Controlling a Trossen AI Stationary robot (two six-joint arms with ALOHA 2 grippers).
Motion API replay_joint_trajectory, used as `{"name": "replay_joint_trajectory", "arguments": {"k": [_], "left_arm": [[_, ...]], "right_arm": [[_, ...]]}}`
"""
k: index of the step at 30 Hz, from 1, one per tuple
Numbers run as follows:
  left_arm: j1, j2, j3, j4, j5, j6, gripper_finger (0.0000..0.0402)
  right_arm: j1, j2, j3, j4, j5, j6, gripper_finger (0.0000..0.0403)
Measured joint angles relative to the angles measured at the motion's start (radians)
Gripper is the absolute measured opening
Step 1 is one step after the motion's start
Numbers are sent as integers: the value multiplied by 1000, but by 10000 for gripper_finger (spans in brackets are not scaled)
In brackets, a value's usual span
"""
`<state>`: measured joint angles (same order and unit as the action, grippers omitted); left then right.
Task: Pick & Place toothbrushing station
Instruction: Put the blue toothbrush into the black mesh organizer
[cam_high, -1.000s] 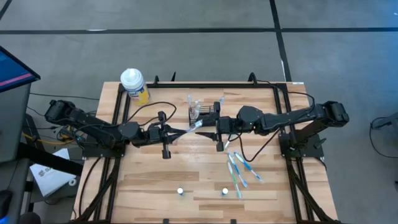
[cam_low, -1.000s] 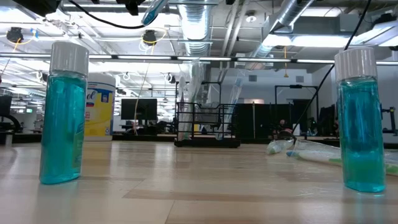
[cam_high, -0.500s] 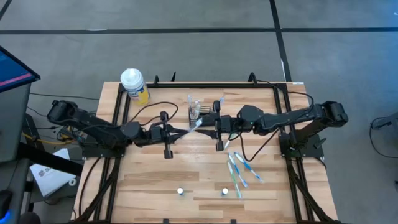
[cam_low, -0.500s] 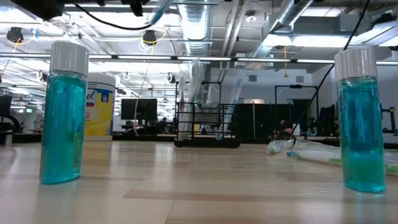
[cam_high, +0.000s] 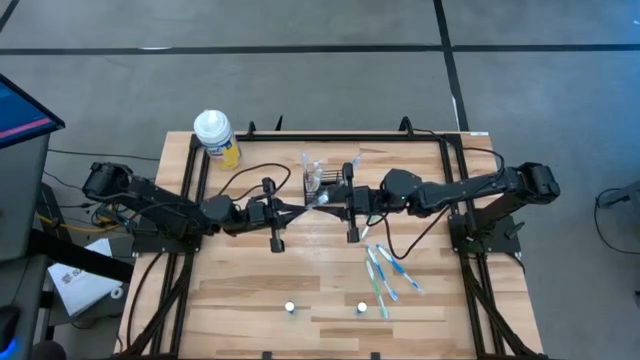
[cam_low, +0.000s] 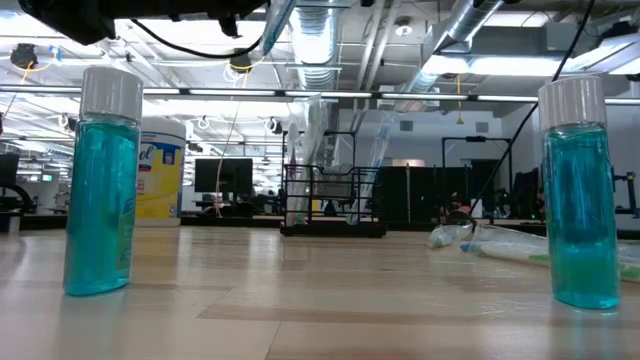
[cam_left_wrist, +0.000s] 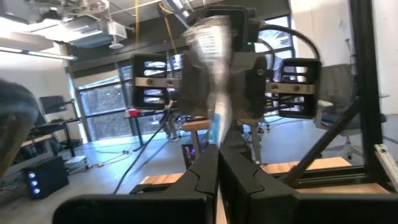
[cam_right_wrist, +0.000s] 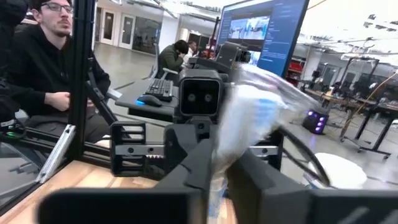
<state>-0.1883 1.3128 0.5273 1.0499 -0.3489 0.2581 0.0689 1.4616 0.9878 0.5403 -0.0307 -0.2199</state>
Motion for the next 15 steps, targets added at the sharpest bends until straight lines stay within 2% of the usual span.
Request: {"name": "replay_joint_trajectory", "arguments": {"k": [4, 9, 15], "left_arm": [[0, 0, 0, -3, 4, 0, 0], [0, 0, 0, -6, -39, -3, 2], [-2, 0, -1, -16, -95, 0, 25]], "right_arm": [[1, 0, 0, -8, 3, 0, 14], [-14, -1, 0, -19, 3, 3, 8], [-41, -2, 0, -74, 4, 37, 5]]}}
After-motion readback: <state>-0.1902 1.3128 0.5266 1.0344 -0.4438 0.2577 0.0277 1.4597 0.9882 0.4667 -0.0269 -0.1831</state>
